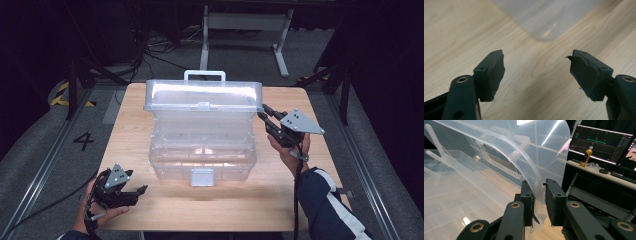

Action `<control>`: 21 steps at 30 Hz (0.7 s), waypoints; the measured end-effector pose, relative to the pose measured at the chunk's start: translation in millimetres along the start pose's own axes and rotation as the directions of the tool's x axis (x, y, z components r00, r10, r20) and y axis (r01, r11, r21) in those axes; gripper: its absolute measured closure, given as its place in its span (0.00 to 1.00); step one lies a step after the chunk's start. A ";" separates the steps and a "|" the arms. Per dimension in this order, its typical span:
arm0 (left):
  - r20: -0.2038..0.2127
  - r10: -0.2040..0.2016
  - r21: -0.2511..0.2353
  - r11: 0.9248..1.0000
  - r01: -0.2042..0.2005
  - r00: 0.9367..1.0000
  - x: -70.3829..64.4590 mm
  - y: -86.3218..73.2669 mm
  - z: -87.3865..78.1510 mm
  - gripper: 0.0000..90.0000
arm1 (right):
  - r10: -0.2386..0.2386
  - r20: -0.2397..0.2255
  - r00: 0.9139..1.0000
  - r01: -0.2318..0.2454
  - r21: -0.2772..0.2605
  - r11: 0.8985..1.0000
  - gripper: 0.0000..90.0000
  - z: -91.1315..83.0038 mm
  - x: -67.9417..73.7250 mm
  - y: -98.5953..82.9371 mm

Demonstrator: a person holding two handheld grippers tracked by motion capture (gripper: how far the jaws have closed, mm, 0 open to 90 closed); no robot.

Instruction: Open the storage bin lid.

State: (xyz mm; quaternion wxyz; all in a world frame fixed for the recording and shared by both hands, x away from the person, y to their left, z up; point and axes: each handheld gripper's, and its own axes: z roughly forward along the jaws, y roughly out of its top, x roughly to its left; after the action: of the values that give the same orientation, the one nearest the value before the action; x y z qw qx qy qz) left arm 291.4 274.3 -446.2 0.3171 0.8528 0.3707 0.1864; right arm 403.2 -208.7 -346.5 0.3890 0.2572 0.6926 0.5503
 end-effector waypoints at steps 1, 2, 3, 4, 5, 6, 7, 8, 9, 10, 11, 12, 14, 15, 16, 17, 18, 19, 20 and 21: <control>0.000 -0.005 0.027 1.000 0.005 1.000 1.2 -3.6 3.8 0.29 | 0.001 0.003 1.000 -0.001 0.003 1.000 0.86 0.4 -0.1 0.8; -0.006 -0.003 0.056 0.998 0.004 1.000 1.8 -6.8 8.0 0.27 | 0.000 0.006 1.000 0.000 0.001 1.000 0.86 1.9 -1.0 1.6; -0.013 -0.004 0.079 0.997 0.005 1.000 2.3 -8.4 11.1 0.27 | 0.005 0.004 1.000 -0.005 0.003 1.000 0.87 2.9 -2.1 2.2; -0.013 -0.004 0.079 0.997 0.005 1.000 2.3 -8.4 11.1 0.26 | 0.008 0.003 1.000 -0.008 0.004 1.000 0.87 3.6 -3.1 2.7; -0.018 -0.012 0.098 0.995 0.014 1.000 2.1 -9.9 13.9 0.26 | 0.008 0.003 1.000 -0.008 0.004 1.000 0.87 3.6 -3.1 2.7; -0.019 -0.013 0.096 0.995 0.015 1.000 2.4 -11.2 16.1 0.24 | 0.010 0.007 1.000 -0.010 0.004 1.000 0.87 4.9 -3.7 3.6; -0.012 -0.016 0.105 0.994 0.018 1.000 2.6 -11.8 17.2 0.24 | 0.008 0.009 1.000 -0.008 0.009 1.000 0.87 5.5 -4.1 4.6; -0.015 -0.015 0.104 0.994 0.017 1.000 2.5 -12.2 18.6 0.24 | 0.003 0.011 1.000 -0.003 0.009 1.000 0.87 6.4 -4.7 5.6; 0.005 -0.023 0.097 0.995 0.023 1.000 1.6 -13.4 20.2 0.23 | 0.001 0.016 1.000 -0.001 0.008 1.000 0.88 7.4 -5.1 6.3; 0.021 -0.030 0.088 0.996 0.028 0.999 1.2 -13.7 21.3 0.22 | 0.002 0.017 1.000 -0.003 0.012 1.000 0.88 8.4 -5.9 7.3; 0.021 -0.024 0.087 0.996 0.022 0.999 1.3 -13.5 21.7 0.21 | 0.004 0.017 1.000 -0.004 0.016 1.000 0.88 9.2 -6.8 8.2; 0.027 -0.036 0.083 0.996 0.034 0.999 0.4 -13.7 22.5 0.21 | 0.007 0.020 1.000 -0.007 0.014 1.000 0.88 10.3 -7.3 9.0; 0.043 -0.043 0.073 0.997 0.040 0.998 1.0 -14.4 24.0 0.20 | 0.010 0.023 1.000 -0.011 0.018 1.000 0.88 12.1 -8.2 10.6; 0.046 -0.043 0.069 0.997 0.040 0.998 2.8 -14.9 24.5 0.20 | 0.013 0.023 1.000 -0.013 0.017 1.000 0.88 13.2 -8.9 11.2; 0.050 -0.053 0.063 0.997 0.050 0.997 4.6 -15.8 25.5 0.19 | 0.012 0.026 1.000 -0.012 0.016 1.000 0.89 14.3 -10.0 11.8; 0.060 -0.059 0.049 0.997 0.056 0.996 5.3 -17.7 26.3 0.18 | 0.018 0.024 1.000 -0.019 0.019 1.000 0.89 15.2 -10.9 12.4; 0.059 -0.056 0.039 0.998 0.054 0.997 5.7 -19.1 26.3 0.17 | 0.021 0.027 0.999 -0.022 0.020 1.000 0.89 16.5 -12.2 13.1; 0.064 -0.046 0.030 0.999 0.044 0.997 6.5 -20.3 26.1 0.17 | 0.024 0.026 0.999 -0.025 0.022 0.999 0.89 17.3 -12.8 13.7; 0.069 -0.056 0.016 0.998 0.055 0.996 5.9 -21.9 26.6 0.17 | 0.028 0.028 0.999 -0.029 0.023 0.999 0.89 18.4 -13.3 14.5; 0.069 -0.052 0.009 0.999 0.052 0.996 6.3 -22.8 26.7 0.16 | 0.029 0.030 0.999 -0.029 0.025 0.999 0.89 19.3 -13.9 15.1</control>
State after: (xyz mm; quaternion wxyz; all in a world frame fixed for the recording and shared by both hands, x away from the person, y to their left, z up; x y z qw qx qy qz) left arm 298.6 280.2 -480.6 0.3314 0.8501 0.3821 0.1469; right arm 425.8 -204.8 -330.2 0.3880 0.2802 0.6898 0.5432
